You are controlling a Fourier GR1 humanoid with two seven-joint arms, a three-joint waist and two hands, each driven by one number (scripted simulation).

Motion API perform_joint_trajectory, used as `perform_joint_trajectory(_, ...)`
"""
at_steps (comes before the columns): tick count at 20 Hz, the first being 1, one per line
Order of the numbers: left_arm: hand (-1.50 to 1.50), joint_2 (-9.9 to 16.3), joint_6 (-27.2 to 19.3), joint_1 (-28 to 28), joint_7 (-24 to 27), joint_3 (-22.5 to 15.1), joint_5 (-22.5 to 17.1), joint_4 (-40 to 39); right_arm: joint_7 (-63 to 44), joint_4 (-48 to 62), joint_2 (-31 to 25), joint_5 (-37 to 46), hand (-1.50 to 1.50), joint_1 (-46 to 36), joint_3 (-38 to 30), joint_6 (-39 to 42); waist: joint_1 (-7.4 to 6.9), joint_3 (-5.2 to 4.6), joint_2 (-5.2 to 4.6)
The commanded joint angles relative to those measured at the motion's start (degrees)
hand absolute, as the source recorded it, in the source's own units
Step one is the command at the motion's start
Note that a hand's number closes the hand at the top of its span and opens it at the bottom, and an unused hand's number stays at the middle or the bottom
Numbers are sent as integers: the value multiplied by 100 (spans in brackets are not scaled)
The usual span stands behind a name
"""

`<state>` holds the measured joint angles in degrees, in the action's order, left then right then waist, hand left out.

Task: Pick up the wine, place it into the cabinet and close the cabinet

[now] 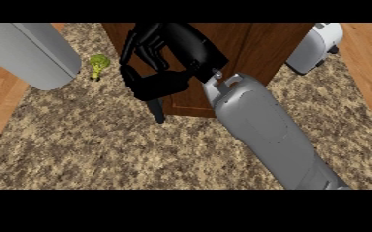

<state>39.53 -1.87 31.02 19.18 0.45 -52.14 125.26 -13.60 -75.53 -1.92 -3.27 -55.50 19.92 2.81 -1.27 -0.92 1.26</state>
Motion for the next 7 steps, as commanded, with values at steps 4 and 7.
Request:
perform_joint_trajectory(4, -150, -223, -378, -477, -110, -375, 256, -120, 274, 878, -781, 50, 150, -263, -856, 53, 126, 92, -225)
perform_joint_trajectory(7, -150, -300, -519, -707, -127, -508, 411, -200, 395, 1006, -627, 195, 150, -225, -695, -77, 129, 90, -222)
